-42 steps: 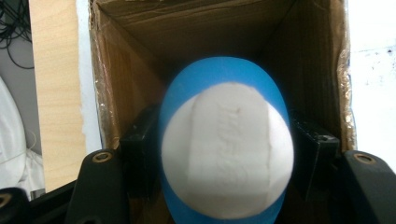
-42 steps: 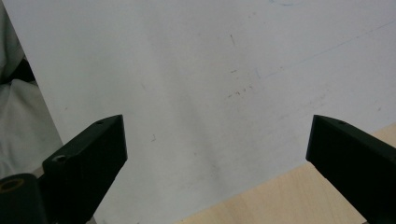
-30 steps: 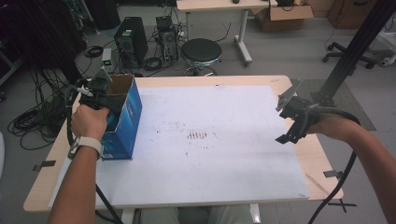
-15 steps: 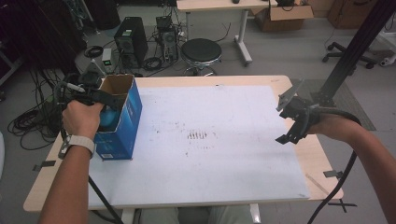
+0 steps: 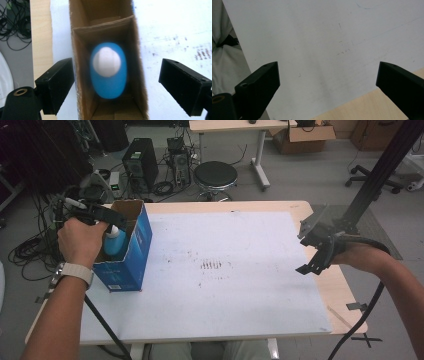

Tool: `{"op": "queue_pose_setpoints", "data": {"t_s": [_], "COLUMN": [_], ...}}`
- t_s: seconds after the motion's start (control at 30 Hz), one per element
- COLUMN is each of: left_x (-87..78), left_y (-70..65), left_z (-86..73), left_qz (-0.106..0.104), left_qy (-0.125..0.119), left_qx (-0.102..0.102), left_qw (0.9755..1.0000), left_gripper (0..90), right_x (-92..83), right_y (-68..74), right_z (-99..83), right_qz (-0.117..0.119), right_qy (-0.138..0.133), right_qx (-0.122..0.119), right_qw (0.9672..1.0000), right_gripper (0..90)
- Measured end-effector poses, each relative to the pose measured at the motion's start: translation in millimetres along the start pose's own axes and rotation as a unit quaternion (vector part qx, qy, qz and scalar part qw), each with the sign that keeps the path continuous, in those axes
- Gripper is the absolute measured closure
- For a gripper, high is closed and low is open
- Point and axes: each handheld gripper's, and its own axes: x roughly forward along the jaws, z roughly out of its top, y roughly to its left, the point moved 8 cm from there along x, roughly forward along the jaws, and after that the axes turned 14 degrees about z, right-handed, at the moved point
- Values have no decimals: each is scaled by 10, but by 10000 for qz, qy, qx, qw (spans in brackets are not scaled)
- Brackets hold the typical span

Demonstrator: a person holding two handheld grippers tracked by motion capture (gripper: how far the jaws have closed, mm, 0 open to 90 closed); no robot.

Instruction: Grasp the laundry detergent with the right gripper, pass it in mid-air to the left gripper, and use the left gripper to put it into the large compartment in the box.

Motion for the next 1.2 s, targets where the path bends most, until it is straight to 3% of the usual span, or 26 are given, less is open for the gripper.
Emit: {"op": "queue_pose_setpoints", "data": {"t_s": [0.27, 0.6, 0.93, 1.2], "left_x": [-258, -528, -646, -692], "left_y": [-180, -541, -865, -1093], "left_z": [36, 106, 124, 102], "left_qz": [-178, -445, -634, -768], "left_qy": [-154, -311, -414, -473], "left_qx": [237, 789, 1466, 1945], "left_qw": [9994, 9954, 9863, 9767], "left_gripper": [109, 73, 61, 63], "right_x": [-34, -35, -23, -4], "right_y": [41, 67, 52, 33], "right_z": [11, 30, 49, 64], "right_qz": [-34, -40, -18, 1], "right_qy": [-8, 19, 20, 46], "right_qx": [-7, -20, -26, -34], "right_qw": [10000, 10000, 10000, 10000], "right_gripper": [50, 50, 51, 51]}}
